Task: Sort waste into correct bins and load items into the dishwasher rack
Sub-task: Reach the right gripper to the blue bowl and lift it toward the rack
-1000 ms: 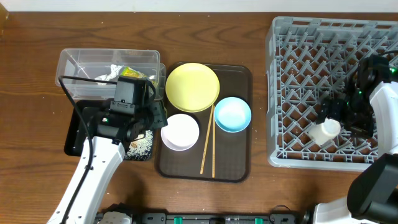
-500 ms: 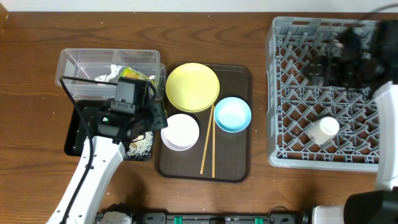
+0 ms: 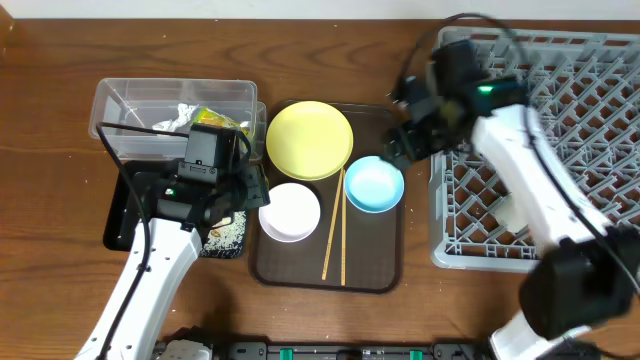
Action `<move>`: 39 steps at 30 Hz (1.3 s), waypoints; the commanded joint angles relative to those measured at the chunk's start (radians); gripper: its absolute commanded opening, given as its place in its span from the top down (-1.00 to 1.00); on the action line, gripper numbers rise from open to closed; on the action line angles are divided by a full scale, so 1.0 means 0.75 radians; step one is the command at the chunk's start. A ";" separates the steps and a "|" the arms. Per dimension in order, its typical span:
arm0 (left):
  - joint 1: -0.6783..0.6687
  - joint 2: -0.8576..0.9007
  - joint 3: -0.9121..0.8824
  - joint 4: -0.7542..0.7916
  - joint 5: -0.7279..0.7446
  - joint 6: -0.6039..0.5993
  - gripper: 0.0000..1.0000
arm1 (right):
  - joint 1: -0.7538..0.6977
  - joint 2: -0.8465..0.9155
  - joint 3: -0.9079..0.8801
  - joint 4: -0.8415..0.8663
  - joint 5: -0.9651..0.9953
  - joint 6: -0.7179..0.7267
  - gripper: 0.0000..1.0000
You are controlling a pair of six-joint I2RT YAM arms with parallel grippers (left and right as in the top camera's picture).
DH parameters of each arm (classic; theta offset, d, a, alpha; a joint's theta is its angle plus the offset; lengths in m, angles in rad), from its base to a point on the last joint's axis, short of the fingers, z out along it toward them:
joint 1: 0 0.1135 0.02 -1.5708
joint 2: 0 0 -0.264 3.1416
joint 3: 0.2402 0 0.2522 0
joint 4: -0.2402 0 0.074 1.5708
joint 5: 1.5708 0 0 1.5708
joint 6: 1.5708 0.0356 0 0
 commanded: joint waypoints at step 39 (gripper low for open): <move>0.005 0.009 -0.003 -0.016 -0.016 0.022 -0.13 | -0.027 0.025 0.221 0.057 0.607 0.259 0.98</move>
